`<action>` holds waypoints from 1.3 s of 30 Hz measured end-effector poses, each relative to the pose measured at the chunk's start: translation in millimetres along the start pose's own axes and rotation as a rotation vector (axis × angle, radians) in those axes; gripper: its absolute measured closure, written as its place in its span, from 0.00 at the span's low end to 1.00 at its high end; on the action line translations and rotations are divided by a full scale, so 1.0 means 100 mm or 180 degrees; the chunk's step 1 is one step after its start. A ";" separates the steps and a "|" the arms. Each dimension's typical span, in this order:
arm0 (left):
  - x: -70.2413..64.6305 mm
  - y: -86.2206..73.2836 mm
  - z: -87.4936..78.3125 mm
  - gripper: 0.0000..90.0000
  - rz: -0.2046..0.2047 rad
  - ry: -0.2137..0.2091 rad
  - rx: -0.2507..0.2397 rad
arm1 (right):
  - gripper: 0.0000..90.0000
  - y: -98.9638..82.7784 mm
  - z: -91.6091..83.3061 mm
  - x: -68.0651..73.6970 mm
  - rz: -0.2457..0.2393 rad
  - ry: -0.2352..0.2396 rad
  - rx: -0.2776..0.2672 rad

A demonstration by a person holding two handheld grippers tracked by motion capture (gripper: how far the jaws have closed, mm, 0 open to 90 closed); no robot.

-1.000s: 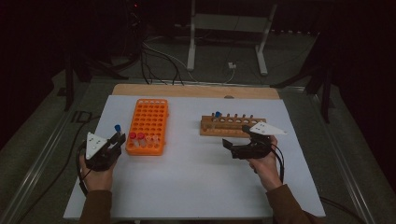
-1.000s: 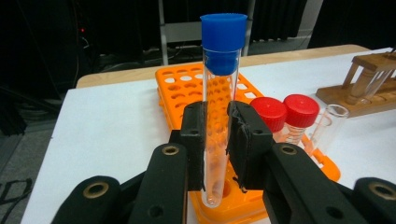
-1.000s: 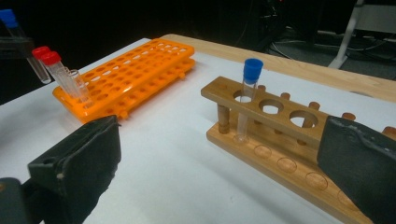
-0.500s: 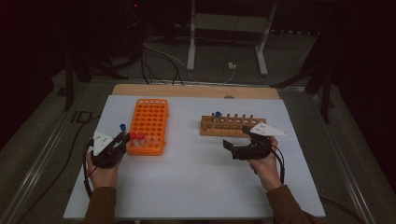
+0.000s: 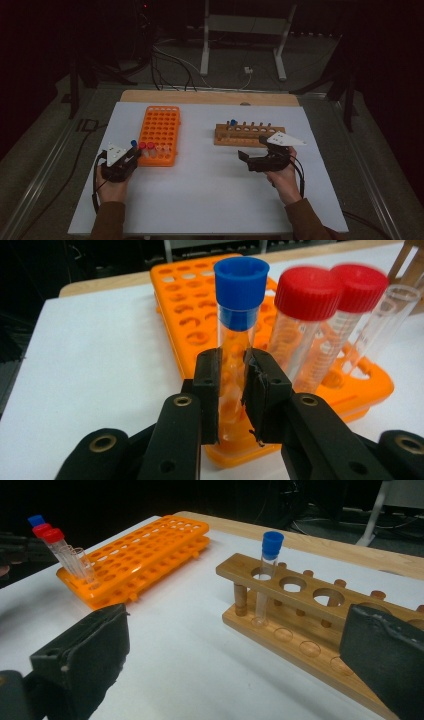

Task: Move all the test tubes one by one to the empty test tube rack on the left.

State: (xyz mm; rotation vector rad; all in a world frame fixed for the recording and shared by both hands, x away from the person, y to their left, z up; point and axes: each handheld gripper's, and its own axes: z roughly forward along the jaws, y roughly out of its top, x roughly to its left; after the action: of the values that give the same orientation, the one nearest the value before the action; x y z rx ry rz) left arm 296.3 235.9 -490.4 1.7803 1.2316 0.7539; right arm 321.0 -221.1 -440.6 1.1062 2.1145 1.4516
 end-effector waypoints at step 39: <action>-0.28 0.24 -0.28 0.20 -0.0018 -0.0326 -0.0269 | 0.00 0.19 0.05 0.01 -0.0077 -0.0024 -0.0021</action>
State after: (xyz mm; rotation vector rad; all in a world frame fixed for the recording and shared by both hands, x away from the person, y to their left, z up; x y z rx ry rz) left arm 274.3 213.3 -456.4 1.7244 1.1208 0.6926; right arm 331.6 -214.2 -426.1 1.0784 2.1092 1.4400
